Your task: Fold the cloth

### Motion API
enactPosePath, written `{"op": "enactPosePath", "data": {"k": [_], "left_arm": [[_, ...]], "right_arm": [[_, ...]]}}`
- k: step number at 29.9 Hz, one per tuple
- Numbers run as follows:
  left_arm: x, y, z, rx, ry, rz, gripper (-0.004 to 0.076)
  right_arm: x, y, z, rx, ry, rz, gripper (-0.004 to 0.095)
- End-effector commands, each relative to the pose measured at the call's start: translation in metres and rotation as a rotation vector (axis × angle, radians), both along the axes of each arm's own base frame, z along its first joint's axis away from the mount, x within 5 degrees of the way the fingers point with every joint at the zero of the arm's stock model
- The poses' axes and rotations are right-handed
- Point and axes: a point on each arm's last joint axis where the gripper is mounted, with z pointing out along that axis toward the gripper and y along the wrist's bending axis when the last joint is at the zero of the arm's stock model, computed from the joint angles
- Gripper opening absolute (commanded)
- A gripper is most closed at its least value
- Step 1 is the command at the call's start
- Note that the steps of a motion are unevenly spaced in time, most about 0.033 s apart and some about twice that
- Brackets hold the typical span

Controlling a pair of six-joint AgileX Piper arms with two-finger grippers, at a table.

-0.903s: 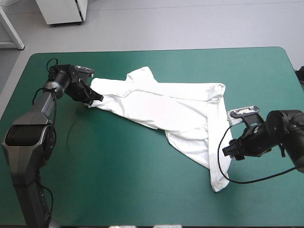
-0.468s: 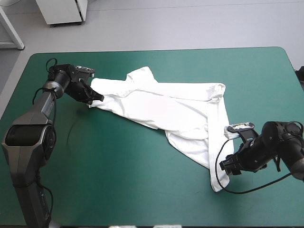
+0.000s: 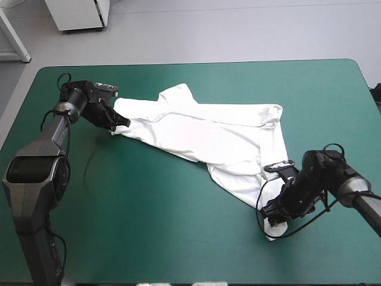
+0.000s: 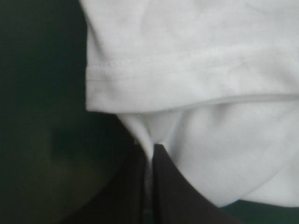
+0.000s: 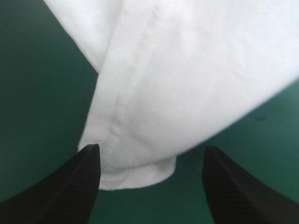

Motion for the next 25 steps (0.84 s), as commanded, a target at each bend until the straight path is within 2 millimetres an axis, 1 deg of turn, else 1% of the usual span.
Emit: {"op": "enactPosePath", "data": {"k": [1, 3, 7, 9, 12, 13, 15, 17, 20, 21, 23, 25], "left_arm": [[-0.004, -0.004, 0.030, -0.043, -0.063, 0.007, -0.0009], [-0.004, -0.004, 0.030, -0.043, -0.063, 0.007, -0.0009], [-0.004, -0.004, 0.030, -0.046, -0.063, 0.008, -0.0009], [-0.004, -0.005, 0.032, -0.048, -0.067, 0.008, -0.0009], [-0.006, -0.005, 0.040, -0.051, -0.086, 0.009, -0.0009], [-0.009, -0.004, 0.046, -0.049, -0.094, 0.007, -0.0009], [-0.015, -0.004, 0.058, -0.042, -0.103, -0.003, -0.0009], [-0.024, -0.004, 0.073, -0.037, -0.103, -0.010, -0.0009], [-0.042, -0.003, 0.104, -0.038, -0.134, -0.018, -0.0009], [-0.049, -0.004, 0.117, -0.044, -0.156, -0.020, -0.0009], [-0.065, -0.004, 0.140, -0.046, -0.194, -0.024, -0.0009], [-0.082, -0.003, 0.165, -0.048, -0.246, -0.026, -0.0009]], "right_arm": [[0.004, 0.013, -0.001, 0.019, -0.023, 0.042, 0.0564], [0.006, 0.017, -0.006, 0.013, -0.011, 0.054, 0.0506], [0.009, 0.019, -0.014, 0.008, 0.017, 0.053, 0.0346], [0.010, 0.019, -0.017, 0.005, 0.028, 0.057, 0.0233], [0.010, 0.019, -0.016, 0.005, 0.021, 0.064, 0.0025], [0.011, 0.019, -0.014, 0.007, 0.014, 0.065, -0.0015], [0.013, 0.020, -0.009, 0.009, 0.007, 0.069, -0.0013], [0.017, 0.021, 0.005, 0.022, -0.029, 0.074, -0.0013], [0.024, 0.023, 0.038, 0.038, -0.109, 0.084, -0.0013], [0.026, 0.022, 0.055, 0.035, -0.154, 0.084, -0.0013], [0.027, 0.019, 0.082, 0.020, -0.228, 0.070, -0.0013], [0.028, 0.012, 0.117, -0.019, -0.333, 0.044, -0.0013]]}}
